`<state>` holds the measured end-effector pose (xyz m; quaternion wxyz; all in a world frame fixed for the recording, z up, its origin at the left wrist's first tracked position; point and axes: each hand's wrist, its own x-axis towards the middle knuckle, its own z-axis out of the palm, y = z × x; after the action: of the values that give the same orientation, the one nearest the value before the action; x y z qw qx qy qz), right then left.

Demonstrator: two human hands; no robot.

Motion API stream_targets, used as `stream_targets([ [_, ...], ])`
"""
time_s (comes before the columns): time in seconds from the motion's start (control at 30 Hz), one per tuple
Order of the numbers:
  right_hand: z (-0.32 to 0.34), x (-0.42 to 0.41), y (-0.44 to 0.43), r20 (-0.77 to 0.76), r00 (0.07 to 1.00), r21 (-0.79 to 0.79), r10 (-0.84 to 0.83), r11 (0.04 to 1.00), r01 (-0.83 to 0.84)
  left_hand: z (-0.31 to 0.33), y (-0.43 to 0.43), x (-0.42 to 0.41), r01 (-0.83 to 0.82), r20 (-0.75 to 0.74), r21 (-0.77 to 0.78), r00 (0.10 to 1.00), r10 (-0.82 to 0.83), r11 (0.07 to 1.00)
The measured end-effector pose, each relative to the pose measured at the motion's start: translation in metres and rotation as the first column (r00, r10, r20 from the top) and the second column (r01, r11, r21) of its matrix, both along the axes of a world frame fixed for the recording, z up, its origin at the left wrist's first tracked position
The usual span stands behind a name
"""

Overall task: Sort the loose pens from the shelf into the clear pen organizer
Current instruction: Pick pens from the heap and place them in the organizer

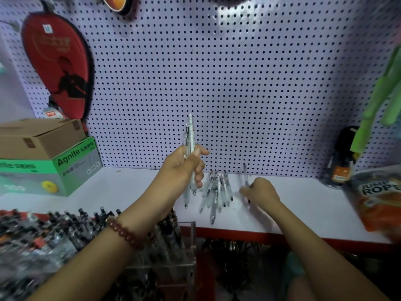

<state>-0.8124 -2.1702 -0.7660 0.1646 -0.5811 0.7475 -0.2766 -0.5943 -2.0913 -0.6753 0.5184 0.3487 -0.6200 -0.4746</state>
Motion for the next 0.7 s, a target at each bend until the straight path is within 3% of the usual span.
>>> stream_targets([
  [0.1,0.035,0.021,0.038,0.188,0.969,-0.28,0.163,0.954,-0.106,0.001,0.008,0.002,-0.015,-0.022,-0.013,1.0,0.015,1.0],
  [0.17,0.059,0.045,0.073,0.309,0.875,-0.398,0.372,0.887,-0.236,-0.001,0.012,0.003,-0.014,-0.072,0.008,0.997,0.014,1.0],
  [0.27,0.07,0.081,0.117,0.296,0.716,-0.449,0.633,0.753,-0.48,-0.005,0.023,0.006,-0.022,-0.101,0.01,0.995,0.023,1.0],
  [0.4,0.059,0.108,0.141,0.039,0.742,-0.422,0.67,0.684,-0.595,-0.009,0.05,0.017,-0.012,-0.128,-0.023,0.992,0.009,1.0],
  [0.57,0.043,0.118,0.156,-0.318,0.694,-0.373,0.646,0.588,-0.718,-0.026,0.085,0.042,-0.069,-0.062,-0.049,0.996,0.066,0.996],
  [0.63,0.042,0.118,0.161,-0.253,0.721,-0.448,0.645,0.583,-0.678,-0.034,0.095,0.051,-0.112,-0.07,-0.053,0.992,0.108,0.992],
  [0.7,0.044,0.122,0.165,-0.042,0.768,-0.533,0.639,0.636,-0.558,-0.045,0.104,0.058,-0.153,-0.08,-0.064,0.986,0.148,0.986],
])
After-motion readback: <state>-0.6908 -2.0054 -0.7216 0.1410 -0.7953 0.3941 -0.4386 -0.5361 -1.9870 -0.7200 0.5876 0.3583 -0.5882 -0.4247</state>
